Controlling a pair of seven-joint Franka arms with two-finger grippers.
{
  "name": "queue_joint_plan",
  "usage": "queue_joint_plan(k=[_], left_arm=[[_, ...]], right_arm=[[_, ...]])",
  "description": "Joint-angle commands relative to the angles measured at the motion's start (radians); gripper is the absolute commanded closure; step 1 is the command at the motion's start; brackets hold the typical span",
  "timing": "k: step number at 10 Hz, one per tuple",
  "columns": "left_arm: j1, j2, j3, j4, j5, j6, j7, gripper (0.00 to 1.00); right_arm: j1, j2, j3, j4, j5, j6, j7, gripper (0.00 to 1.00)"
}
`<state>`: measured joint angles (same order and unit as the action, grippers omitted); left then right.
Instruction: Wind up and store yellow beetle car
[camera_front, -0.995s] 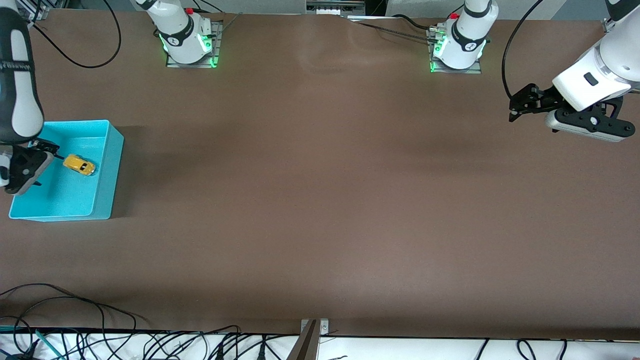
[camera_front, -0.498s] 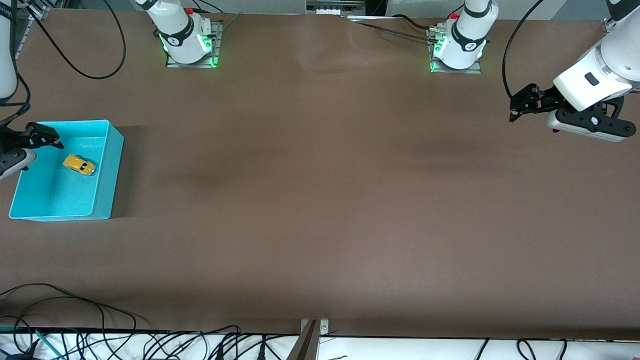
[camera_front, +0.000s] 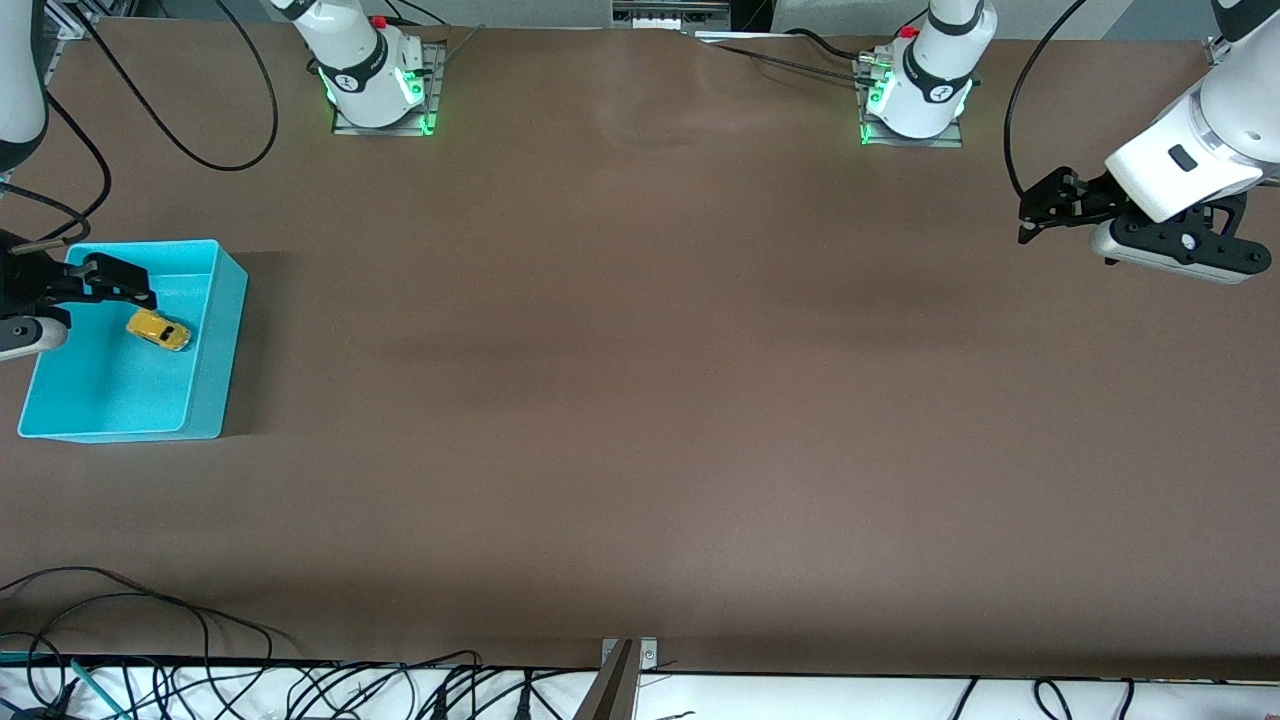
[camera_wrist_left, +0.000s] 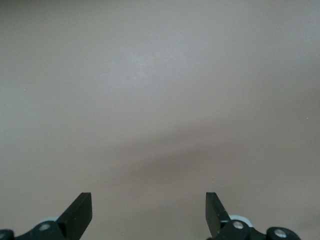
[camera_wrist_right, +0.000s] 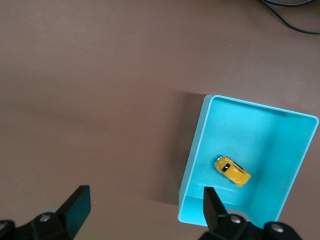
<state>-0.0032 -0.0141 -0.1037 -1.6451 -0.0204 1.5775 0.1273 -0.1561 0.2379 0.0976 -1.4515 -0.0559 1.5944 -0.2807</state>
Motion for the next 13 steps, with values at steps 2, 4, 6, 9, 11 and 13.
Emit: queue_joint_plan(k=[2, 4, 6, 9, 11, 13], left_arm=[[-0.003, 0.008, -0.004, 0.022, 0.014, -0.005, -0.012, 0.0], [-0.003, 0.008, -0.004, 0.024, 0.014, -0.005, -0.011, 0.0], [-0.003, 0.008, -0.004, 0.024, 0.014, -0.005, -0.011, 0.0], [-0.004, 0.008, -0.007, 0.024, 0.014, -0.005, -0.012, 0.0], [-0.004, 0.008, -0.01, 0.024, 0.014, -0.005, -0.012, 0.0], [-0.004, 0.008, -0.01, 0.024, 0.014, -0.005, -0.012, 0.0]], right_arm=[[0.013, -0.008, 0.013, 0.033, 0.004, -0.053, 0.052, 0.0], [0.017, -0.011, 0.014, 0.031, -0.012, -0.056, 0.096, 0.0], [0.017, -0.011, 0.014, 0.031, -0.007, -0.07, 0.127, 0.0], [0.017, -0.028, 0.037, 0.031, -0.005, -0.083, 0.193, 0.0], [0.03, -0.093, 0.039, -0.013, 0.001, -0.103, 0.239, 0.0], [0.067, -0.149, 0.028, -0.079, 0.001, -0.077, 0.265, 0.0]])
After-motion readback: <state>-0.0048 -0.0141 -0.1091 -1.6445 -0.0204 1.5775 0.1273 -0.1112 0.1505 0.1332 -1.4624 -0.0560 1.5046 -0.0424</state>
